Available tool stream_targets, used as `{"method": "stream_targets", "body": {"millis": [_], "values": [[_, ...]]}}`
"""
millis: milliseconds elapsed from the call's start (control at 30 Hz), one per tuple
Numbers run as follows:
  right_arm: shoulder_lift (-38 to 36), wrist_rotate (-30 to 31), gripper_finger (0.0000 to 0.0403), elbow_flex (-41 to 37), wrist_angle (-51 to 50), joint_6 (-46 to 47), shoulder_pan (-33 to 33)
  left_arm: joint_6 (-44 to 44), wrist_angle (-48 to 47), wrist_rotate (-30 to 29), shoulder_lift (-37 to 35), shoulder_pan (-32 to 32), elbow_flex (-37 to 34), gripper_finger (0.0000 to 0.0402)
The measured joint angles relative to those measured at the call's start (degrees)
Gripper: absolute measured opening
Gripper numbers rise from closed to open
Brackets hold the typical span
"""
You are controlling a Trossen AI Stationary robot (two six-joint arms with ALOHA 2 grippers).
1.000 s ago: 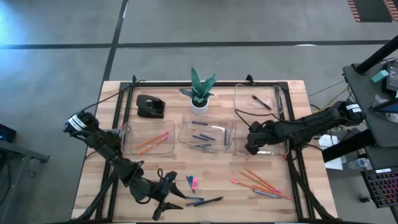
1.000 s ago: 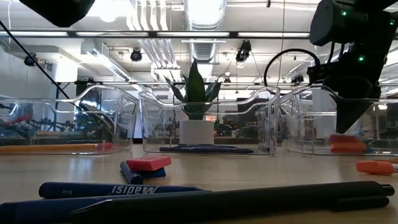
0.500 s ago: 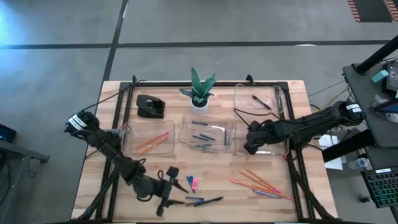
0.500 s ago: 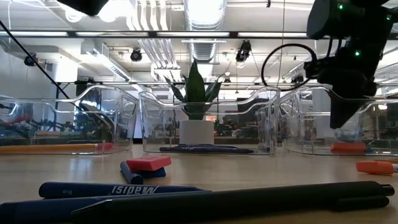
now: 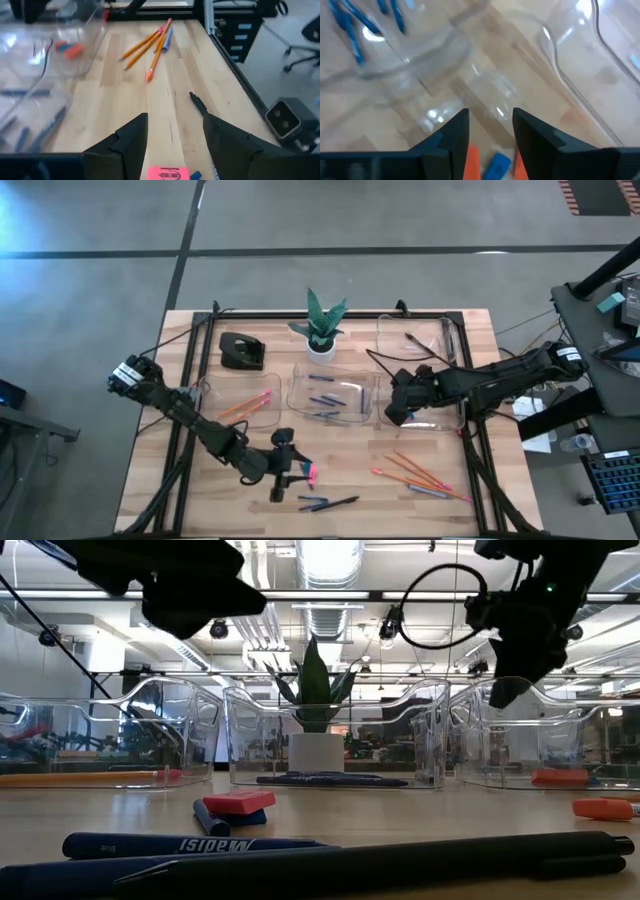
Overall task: Sort crayons/erasers/pens/pencils in bins
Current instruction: Put the pink eraser into the middle right transparent bin
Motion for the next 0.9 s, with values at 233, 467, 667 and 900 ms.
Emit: {"method": "stream_targets", "body": {"millis": [233,467,667,900], "values": [[0.0,0.4,0.0144,0.5,13.0,-10.3,2.7,-11.8,0.0,0.3,0.0,-0.4,-0.9,0.0178],[2.1,0.3,0.0144,0.2,35.4,-26.5,9.8,-21.2,0.1,1.2,0.0,-1.5,-2.6,0.0178],[10.4,0.3,0.0144,0.7,49.2,-34.5,13.4,-26.0,0.1,1.6,0.0,-3.7,-2.9,0.0178],[22.0,-1.0,0.0169,6.2,49.0,-36.2,14.2,-33.9,0.2,1.8,0.0,-8.0,-2.9,0.0178]]}}
